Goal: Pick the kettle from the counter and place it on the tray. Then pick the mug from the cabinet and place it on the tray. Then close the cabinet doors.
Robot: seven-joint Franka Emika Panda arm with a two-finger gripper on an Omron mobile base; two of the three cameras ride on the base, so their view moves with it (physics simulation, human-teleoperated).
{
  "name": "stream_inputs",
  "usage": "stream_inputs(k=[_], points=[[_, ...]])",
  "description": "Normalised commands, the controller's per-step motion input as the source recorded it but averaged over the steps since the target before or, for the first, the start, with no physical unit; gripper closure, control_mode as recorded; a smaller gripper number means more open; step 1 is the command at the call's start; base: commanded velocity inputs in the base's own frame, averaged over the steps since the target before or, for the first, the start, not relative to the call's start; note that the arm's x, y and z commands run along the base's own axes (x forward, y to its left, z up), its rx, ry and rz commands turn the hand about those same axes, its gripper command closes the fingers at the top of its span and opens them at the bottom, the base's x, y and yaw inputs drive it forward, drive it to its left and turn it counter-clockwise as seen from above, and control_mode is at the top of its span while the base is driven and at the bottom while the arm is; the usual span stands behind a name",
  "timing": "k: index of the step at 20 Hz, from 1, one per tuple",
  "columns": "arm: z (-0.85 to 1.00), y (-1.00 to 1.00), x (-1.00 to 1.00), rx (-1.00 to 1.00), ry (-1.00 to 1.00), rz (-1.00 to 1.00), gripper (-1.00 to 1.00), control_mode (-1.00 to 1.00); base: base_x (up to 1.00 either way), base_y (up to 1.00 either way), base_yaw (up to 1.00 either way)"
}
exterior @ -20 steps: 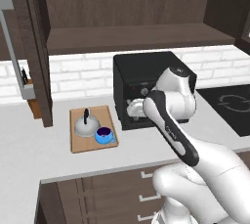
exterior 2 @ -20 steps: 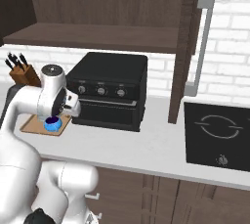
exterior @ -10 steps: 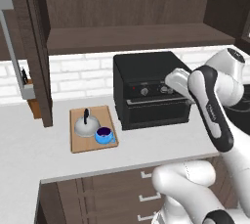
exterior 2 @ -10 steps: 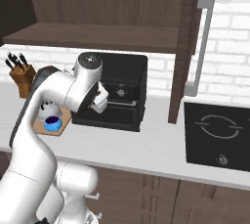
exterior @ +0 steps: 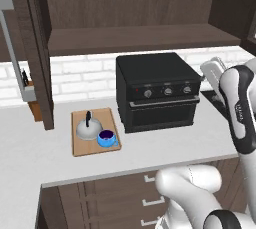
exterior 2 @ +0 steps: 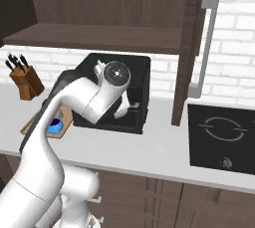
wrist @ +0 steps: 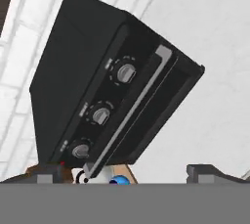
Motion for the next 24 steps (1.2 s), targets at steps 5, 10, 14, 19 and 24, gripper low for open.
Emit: stream_inputs(k=[5, 10, 14, 19, 24], points=[[0.29, -0.54, -0.21, 0.36, -0.17, -0.37, -1.00, -1.00, 0.00, 0.00, 0.00], [0.29, -0.77, -0.36, 0.38, -0.06, -0.33, -1.00, -1.00, 0.00, 0.00, 0.00], [0.25, -0.80, -0.56, 0.25, -0.05, -0.31, -1.00, -1.00, 0.00, 0.00, 0.00], [0.01, -0.65, -0.74, 0.06, -0.11, -0.10, -1.00, -1.00, 0.00, 0.00, 0.00], [0.03, -0.45, -0.40, 0.04, -0.20, -0.04, -1.00, -1.00, 0.00, 0.00, 0.00]])
